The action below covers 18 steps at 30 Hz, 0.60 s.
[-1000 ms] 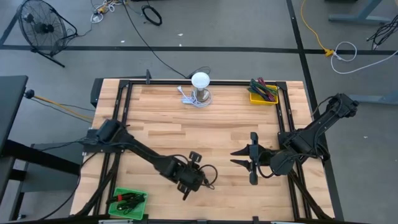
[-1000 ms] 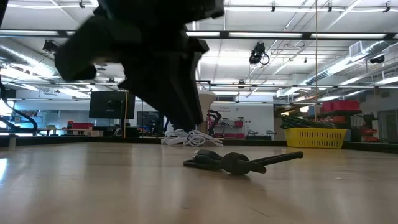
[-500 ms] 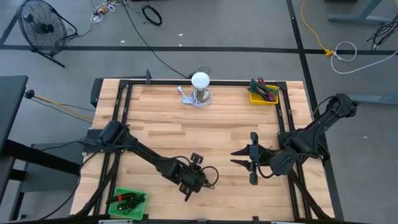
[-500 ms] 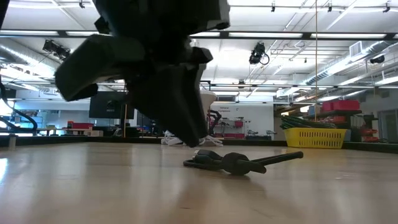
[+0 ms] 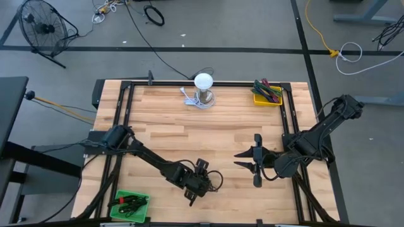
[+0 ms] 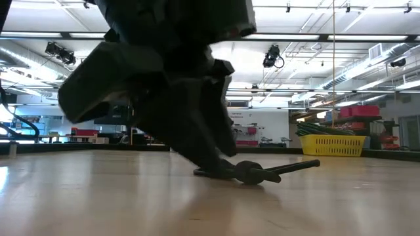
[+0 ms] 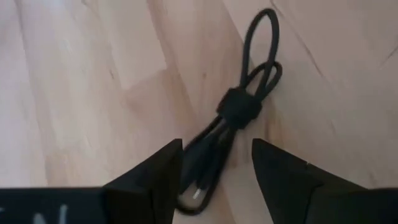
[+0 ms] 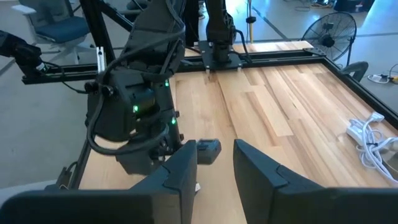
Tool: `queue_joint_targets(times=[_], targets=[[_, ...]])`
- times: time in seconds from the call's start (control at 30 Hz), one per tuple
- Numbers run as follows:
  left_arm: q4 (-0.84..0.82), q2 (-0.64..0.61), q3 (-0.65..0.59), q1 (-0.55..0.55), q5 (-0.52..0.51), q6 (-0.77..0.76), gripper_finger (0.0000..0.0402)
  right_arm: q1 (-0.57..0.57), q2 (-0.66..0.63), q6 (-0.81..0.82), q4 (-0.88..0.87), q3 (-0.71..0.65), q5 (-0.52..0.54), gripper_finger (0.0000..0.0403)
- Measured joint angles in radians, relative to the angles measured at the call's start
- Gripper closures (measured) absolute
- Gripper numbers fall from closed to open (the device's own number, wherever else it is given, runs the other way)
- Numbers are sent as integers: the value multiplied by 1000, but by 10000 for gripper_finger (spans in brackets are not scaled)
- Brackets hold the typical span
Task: Pick & Place USB Port
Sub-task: Put the black USB cable into the green bin
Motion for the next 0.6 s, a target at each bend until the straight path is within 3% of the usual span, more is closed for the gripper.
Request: queue_joint_targets(times=[0.27,0.37,0.5,0.6], targets=[[58,29,1,17,-3,-6,205,0,0,0,7,-4,0,298],[55,31,1,34,60,-24,221,0,0,1,21,-23,0,298],[46,38,4,57,158,-81,283,0,1,2,27,-39,2,298],[36,39,5,67,173,-104,362,0,1,2,36,-41,7,298]])
